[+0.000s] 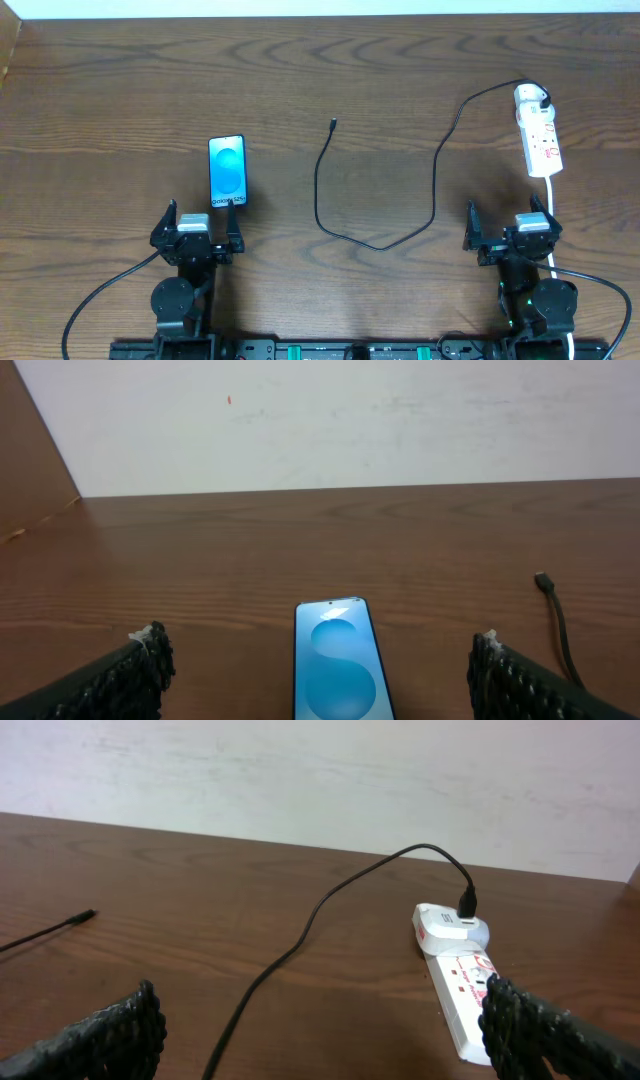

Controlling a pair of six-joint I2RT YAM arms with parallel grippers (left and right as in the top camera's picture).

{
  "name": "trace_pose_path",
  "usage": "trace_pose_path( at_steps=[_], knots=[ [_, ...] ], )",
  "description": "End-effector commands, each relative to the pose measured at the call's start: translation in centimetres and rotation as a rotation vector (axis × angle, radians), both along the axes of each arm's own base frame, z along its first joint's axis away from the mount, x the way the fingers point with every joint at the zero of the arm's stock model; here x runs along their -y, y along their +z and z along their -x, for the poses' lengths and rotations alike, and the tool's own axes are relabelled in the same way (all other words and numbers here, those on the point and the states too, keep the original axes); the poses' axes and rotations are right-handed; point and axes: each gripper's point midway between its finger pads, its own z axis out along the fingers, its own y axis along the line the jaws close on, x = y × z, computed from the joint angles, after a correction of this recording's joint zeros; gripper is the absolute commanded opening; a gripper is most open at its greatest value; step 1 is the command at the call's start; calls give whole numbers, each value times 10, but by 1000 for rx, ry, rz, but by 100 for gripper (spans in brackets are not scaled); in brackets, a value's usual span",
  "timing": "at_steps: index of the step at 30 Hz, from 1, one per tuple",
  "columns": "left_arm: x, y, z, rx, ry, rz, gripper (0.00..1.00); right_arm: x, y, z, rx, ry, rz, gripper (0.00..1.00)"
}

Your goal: Plug charger to phone and switch on socket

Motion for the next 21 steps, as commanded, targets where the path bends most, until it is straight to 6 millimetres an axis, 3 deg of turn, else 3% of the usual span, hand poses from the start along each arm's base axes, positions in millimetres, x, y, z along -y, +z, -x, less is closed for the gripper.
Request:
trace_pose_path(
  at_steps=[1, 11, 21],
  knots=[
    [1, -14, 1, -50, -4, -15, 95, 1, -2, 0, -6, -1, -9, 99],
    [1, -13, 1, -48, -3, 2, 95, 1, -2, 0, -6, -1, -10, 99],
    [8, 4, -1, -81, -37, 71, 95, 1, -2, 0, -6, -1, -9, 99]
  ],
)
